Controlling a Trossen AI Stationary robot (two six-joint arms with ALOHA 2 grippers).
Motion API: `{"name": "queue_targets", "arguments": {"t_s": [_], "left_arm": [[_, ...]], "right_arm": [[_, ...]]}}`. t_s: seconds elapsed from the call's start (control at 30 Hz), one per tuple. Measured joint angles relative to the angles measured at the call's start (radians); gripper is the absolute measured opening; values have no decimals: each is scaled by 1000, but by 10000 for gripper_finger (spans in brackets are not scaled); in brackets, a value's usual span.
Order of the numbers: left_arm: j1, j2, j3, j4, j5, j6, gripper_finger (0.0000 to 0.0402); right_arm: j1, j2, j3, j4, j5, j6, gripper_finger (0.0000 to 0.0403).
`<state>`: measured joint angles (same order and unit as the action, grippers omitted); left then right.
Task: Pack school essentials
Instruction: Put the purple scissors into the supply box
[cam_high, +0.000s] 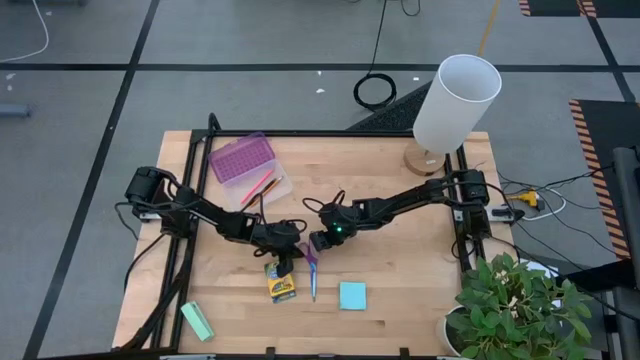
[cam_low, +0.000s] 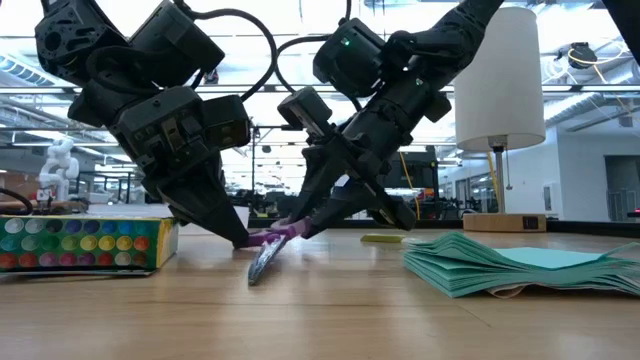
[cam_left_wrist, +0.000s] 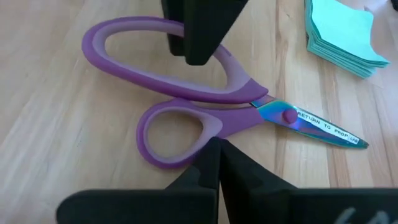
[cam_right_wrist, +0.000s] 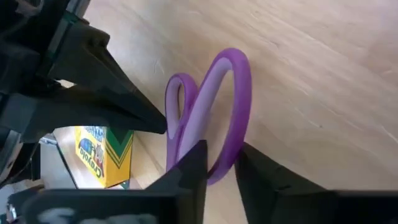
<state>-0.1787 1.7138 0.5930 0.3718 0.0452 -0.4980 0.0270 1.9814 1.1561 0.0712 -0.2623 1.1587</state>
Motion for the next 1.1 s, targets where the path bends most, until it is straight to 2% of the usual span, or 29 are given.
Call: {"name": "queue_targets", "arguments": {"t_s": [0.13, 0.33, 0.53, 0.83, 0.97, 1.1], "left_arm": [[0, 1, 0, 3, 8, -1, 20], [5, -49, -2, -12, 91, -74, 31], [20, -230, -2, -99, 117, -188, 33], [56, -524, -2, -244, -51, -169, 40], [58, -648, -1, -241, -144, -115, 78], [61, -748, -1, -242, -235, -81, 138]], "right_arm": [[-12, -3, -5, 3, 19, 19, 23], [-25, -9, -7, -9, 10, -2, 21], [-50, -63, -9, -23, -5, -66, 25], [-117, -219, -9, -64, 4, -185, 12], [-145, -319, -9, -118, 74, -231, 12], [-164, -421, -9, -187, 196, -247, 12]]}}
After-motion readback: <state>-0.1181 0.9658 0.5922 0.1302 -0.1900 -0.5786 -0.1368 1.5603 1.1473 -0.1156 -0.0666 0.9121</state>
